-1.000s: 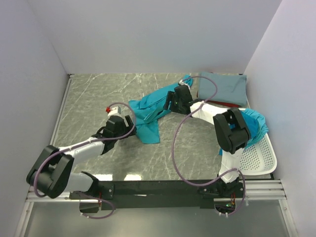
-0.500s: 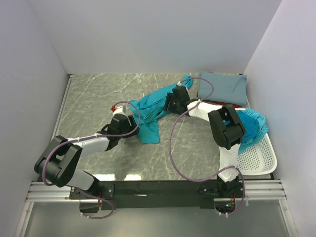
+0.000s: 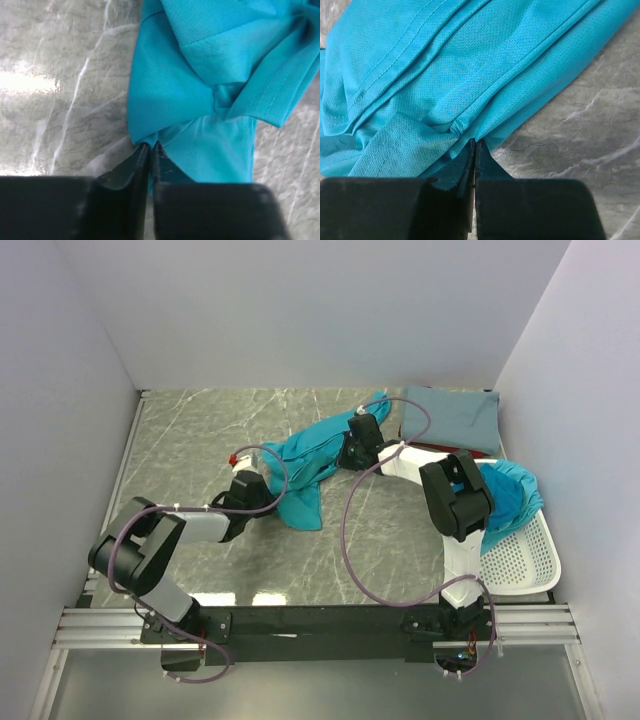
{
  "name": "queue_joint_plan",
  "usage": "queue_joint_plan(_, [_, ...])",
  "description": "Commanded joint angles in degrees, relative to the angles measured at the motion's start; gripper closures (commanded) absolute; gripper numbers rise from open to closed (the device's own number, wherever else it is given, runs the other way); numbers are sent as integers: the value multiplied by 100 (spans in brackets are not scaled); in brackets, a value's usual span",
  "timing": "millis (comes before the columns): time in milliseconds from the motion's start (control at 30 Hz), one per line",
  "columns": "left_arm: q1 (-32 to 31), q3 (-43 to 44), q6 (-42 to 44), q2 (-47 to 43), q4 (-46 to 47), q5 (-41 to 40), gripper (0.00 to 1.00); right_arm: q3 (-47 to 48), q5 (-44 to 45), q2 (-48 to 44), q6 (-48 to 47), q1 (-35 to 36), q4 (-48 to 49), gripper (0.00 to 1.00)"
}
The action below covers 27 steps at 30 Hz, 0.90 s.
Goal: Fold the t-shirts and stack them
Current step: Move the tshirt to the center of the board
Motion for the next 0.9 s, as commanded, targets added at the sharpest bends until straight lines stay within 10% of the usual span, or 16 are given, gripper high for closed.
queue_joint_plan(0, [-30, 197, 11, 5, 150, -295, 100, 247, -12, -76, -91, -34, 180, 100])
queue_joint_plan(467, [-56, 805, 960, -3052, -2345, -3319, 100, -552, 1068, -2878, -530, 37, -338, 100])
queue_joint_plan(667, [-56, 673, 1311, -3959, -2366, -3164, 100, -361, 1675, -3697, -715, 63, -496, 100])
queue_joint_plan(867, [285, 1199, 1567, -2915, -1952, -2462, 99, 904, 1668, -2574, -882, -138, -629, 93])
